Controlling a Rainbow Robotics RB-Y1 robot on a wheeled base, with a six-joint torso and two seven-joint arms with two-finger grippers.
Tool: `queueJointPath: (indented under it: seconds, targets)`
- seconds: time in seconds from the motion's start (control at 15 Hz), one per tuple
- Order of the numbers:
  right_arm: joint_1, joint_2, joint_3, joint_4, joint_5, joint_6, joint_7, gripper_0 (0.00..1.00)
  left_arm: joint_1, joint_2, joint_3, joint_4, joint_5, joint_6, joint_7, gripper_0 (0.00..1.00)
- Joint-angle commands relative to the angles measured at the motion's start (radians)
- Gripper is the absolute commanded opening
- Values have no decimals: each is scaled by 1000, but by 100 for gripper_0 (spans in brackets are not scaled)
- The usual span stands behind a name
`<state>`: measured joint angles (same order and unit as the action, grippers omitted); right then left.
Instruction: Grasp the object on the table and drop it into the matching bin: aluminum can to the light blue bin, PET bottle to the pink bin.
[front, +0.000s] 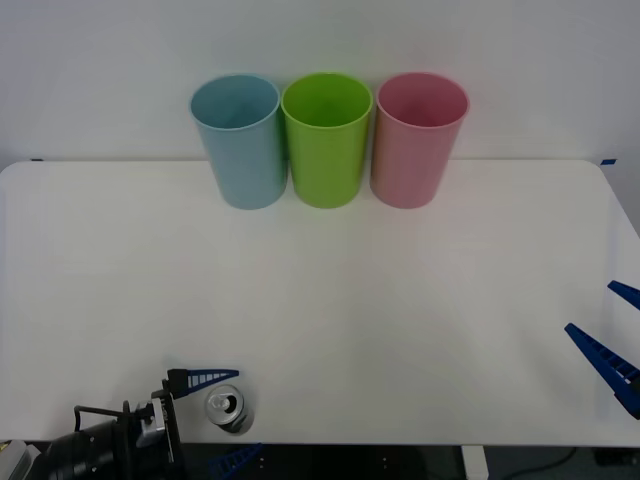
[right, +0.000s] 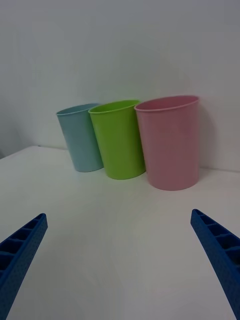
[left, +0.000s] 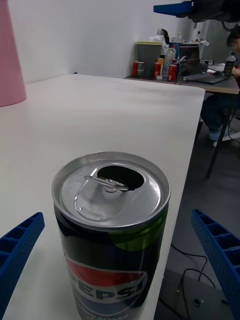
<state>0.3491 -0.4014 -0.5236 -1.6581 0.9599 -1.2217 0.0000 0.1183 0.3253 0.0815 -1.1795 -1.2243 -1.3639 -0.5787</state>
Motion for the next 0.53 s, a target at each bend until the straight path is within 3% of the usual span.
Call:
queueJointPath:
  seconds: [0.07,0.13,0.2,0.33,0.53]
  targets:
    - [0,0,0,0,0,0,0,100,0,0,-2,1,0,0,-3,75]
    - [0,0,0,0,0,0,0,100,0,0,-2,0,0,0,-7,27]
    - [0,0,0,0,0,0,0,100,0,-2,-2,0,0,0,-9,14]
    - [0,0,0,0,0,0,0,100,1,-2,-2,0,2,0,-12,2]
    - [0,0,0,0,0,0,0,100,1,-2,0,1,9,2,-9,0]
